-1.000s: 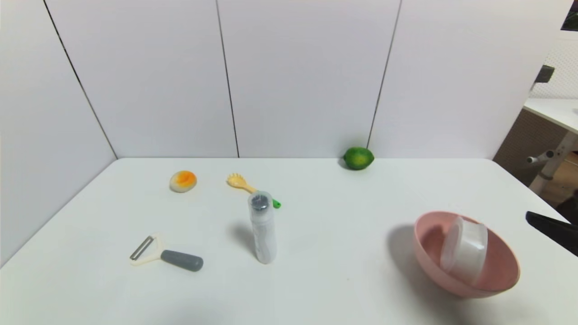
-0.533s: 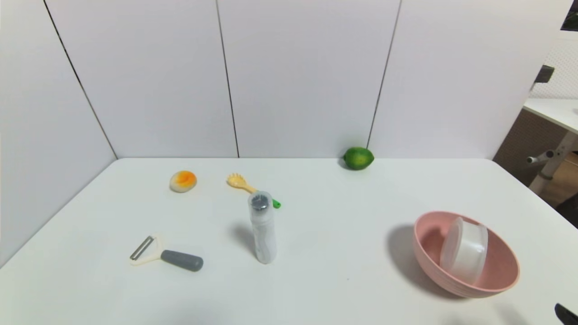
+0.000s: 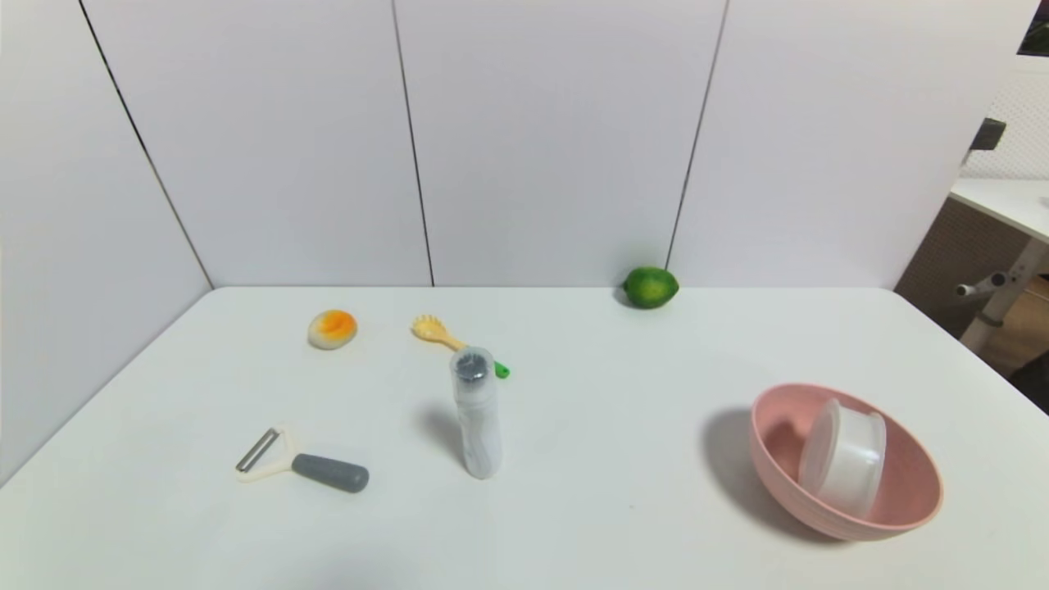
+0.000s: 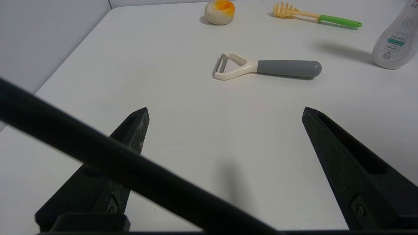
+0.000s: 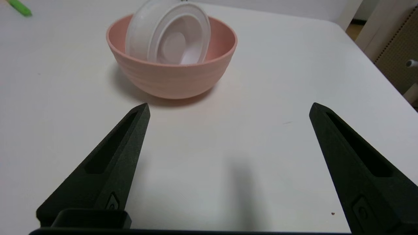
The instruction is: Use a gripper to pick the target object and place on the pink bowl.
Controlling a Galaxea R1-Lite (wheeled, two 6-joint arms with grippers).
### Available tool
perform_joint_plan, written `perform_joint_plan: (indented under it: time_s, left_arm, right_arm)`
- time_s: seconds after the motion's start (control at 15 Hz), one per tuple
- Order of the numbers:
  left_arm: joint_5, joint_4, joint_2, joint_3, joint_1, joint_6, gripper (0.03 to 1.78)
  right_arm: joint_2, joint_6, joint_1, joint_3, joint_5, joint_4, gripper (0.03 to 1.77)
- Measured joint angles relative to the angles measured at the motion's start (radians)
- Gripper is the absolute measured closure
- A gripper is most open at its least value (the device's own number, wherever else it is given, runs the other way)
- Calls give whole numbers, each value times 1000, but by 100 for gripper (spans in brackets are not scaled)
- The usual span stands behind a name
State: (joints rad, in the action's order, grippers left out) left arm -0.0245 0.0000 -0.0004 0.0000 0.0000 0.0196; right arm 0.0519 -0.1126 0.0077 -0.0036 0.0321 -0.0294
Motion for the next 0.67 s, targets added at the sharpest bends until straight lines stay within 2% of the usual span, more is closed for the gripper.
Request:
perform_joint_plan:
  time_s: [0.67]
  left_arm:
    - [0,0,0,0,0,0,12]
  right_arm:
    - [-53,68,-2,4,-6,-2,11]
